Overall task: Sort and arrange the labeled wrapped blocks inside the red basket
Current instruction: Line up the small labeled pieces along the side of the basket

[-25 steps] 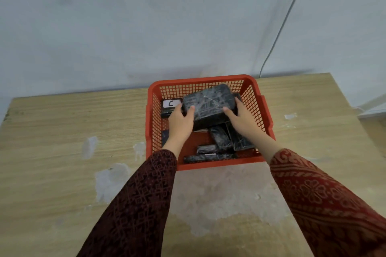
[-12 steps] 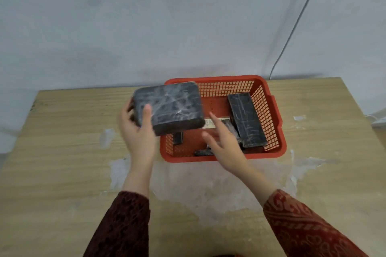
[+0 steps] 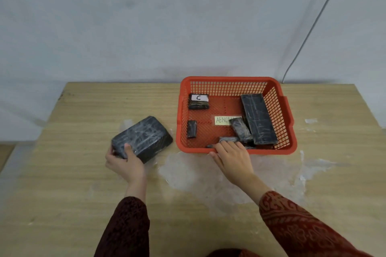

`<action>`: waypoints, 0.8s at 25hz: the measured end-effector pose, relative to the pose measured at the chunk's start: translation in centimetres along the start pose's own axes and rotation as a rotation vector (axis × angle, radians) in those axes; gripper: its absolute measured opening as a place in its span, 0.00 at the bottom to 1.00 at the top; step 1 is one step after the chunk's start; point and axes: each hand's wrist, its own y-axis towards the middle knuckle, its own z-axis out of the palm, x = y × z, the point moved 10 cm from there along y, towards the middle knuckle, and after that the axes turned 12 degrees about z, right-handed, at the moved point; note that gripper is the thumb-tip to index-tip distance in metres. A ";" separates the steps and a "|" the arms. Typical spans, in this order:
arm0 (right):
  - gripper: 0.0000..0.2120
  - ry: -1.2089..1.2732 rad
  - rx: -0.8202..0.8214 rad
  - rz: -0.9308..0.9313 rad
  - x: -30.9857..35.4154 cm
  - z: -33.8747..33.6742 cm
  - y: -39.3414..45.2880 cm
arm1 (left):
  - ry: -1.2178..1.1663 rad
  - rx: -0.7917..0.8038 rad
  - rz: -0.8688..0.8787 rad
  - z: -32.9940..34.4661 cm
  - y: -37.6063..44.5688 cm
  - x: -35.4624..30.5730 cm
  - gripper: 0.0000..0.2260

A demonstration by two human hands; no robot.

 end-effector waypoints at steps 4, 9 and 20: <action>0.15 0.024 0.026 0.029 -0.2 0.0 0.1 | 0.054 0.006 -0.007 0.1 -0.2 2.1 0.21; 0.15 0.139 0.192 0.074 -0.6 0.6 0.4 | 0.211 0.016 -0.044 -0.1 0.1 2.1 0.24; 0.23 0.187 0.405 0.596 -11.9 2.0 3.9 | 0.274 0.760 0.891 15.1 -11.2 -12.6 0.19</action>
